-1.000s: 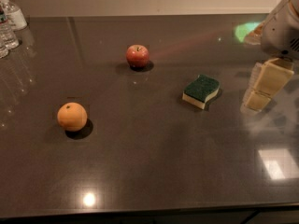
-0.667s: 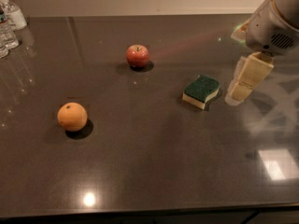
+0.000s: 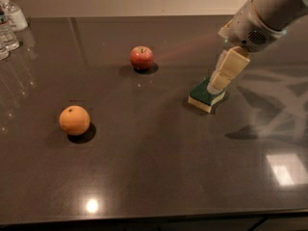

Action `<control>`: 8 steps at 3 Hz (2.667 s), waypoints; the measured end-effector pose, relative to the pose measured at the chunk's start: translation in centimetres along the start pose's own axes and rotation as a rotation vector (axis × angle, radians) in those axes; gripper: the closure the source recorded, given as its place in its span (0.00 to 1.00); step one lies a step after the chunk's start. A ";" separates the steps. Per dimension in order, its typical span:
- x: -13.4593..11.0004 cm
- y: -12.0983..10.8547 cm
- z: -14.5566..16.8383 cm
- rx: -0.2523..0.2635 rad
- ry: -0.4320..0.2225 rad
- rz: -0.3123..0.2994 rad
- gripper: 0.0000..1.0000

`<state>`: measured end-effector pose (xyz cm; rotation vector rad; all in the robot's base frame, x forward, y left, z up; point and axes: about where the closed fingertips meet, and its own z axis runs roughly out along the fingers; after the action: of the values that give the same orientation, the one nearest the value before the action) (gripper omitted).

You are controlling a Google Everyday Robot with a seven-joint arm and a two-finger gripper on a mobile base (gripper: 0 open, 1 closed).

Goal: Move apple near orange

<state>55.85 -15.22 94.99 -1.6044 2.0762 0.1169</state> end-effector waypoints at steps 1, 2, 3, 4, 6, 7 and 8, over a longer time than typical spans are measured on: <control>-2.1 -2.2 3.4 -0.010 -0.052 0.014 0.00; -4.8 -5.1 8.5 -0.030 -0.116 0.032 0.00; -6.5 -7.0 11.8 -0.042 -0.154 0.046 0.00; -9.0 -8.7 15.7 -0.076 -0.184 0.069 0.00; -13.6 -8.8 20.6 -0.149 -0.240 0.086 0.00; -14.7 -8.6 21.2 -0.165 -0.247 0.082 0.18; -15.0 -8.4 20.8 -0.177 -0.256 0.080 0.42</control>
Offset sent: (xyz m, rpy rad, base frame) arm 0.1923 0.1329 -0.0911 0.2484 0.0422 0.0066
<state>73.27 3.11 85.57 -1.5153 1.9747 0.5191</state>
